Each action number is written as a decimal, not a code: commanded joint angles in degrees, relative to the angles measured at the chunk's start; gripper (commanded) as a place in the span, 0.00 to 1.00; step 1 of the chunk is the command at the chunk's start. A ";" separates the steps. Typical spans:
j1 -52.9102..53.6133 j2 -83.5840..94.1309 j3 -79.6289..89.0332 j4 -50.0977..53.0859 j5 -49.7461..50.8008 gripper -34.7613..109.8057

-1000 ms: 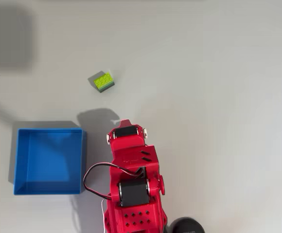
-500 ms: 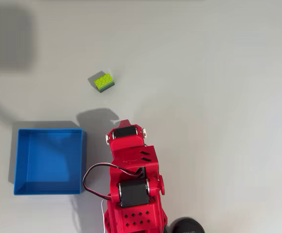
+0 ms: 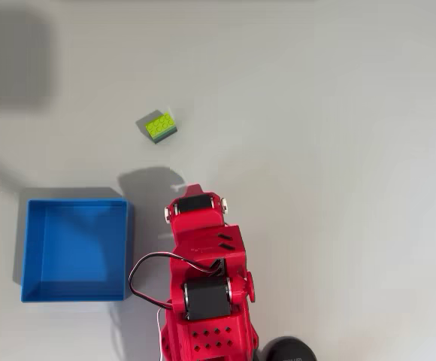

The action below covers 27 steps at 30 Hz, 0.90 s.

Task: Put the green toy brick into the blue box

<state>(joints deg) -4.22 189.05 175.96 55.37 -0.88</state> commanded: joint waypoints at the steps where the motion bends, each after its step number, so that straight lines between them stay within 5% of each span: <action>1: -0.79 0.00 -1.67 -0.53 -1.14 0.24; 17: -1.23 -36.39 -28.39 0.70 -1.32 0.24; 27: -2.11 -62.23 -54.40 16.00 -0.79 0.24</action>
<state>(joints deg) -5.10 133.51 133.68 65.83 -1.14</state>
